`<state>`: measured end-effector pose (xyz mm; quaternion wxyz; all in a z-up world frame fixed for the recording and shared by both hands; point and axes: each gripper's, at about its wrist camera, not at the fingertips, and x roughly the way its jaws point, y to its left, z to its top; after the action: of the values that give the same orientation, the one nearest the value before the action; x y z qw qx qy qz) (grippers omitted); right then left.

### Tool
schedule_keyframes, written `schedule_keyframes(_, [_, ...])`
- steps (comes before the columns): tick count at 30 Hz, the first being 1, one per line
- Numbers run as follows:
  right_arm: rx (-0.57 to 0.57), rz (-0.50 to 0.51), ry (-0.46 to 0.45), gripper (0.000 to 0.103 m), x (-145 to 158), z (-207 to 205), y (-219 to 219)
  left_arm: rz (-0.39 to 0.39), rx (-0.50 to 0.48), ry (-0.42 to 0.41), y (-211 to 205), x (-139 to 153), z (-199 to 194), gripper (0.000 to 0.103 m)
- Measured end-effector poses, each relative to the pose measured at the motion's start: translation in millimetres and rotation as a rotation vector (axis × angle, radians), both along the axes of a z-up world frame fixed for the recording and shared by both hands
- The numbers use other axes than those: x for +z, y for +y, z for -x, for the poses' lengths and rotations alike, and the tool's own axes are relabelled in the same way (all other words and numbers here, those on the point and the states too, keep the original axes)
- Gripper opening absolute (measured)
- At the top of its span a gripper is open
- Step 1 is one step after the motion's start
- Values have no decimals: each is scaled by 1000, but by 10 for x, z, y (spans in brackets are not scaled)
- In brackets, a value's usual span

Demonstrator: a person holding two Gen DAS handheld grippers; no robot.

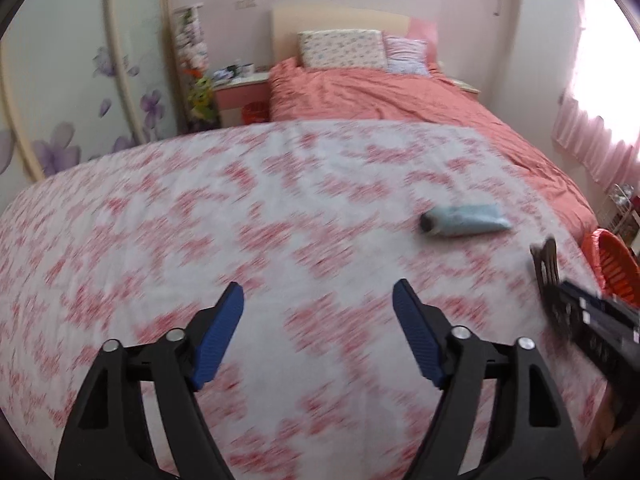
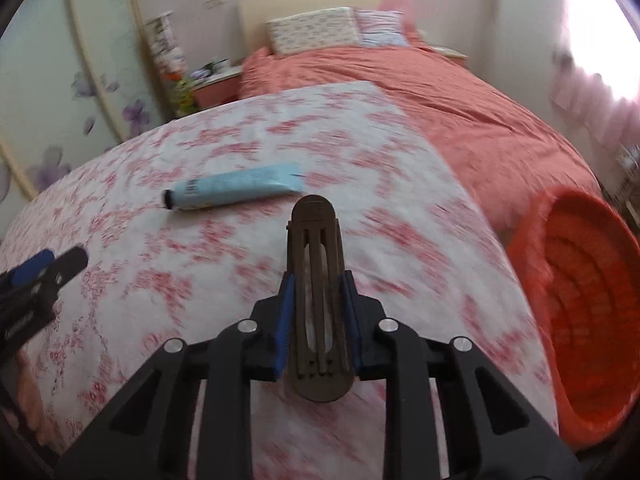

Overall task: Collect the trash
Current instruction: 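Lift the brown item with the right tool while the left tool reaches the light-blue tube, then close the left tool on the light-blue tube and lift it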

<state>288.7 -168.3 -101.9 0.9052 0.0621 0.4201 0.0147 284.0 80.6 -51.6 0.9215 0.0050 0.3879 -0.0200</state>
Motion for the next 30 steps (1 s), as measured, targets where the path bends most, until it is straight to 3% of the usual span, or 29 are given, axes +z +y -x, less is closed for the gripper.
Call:
schedule_keyframes(5, [-4,-33,-2,25,-22,107,-110,-18,-125,6,-513,21,-346,78])
schedule_keyframes(11, [-4,-86,-4,25,-36,117,-180,-127,-188,-1,-971,-39,-721,78])
schedule_keyframes(18, [1,-95,-4,25,-45,121,-183,-66,-221,88,-1053,-157,-924,73])
schedule_keyframes(23, [5,-108,-5,25,-43,120,-200,33,-278,156,-938,-152,-748,54])
schedule_keyframes(30, [5,-98,-4,25,-44,125,-200,8,-255,150,-889,-159,-672,54])
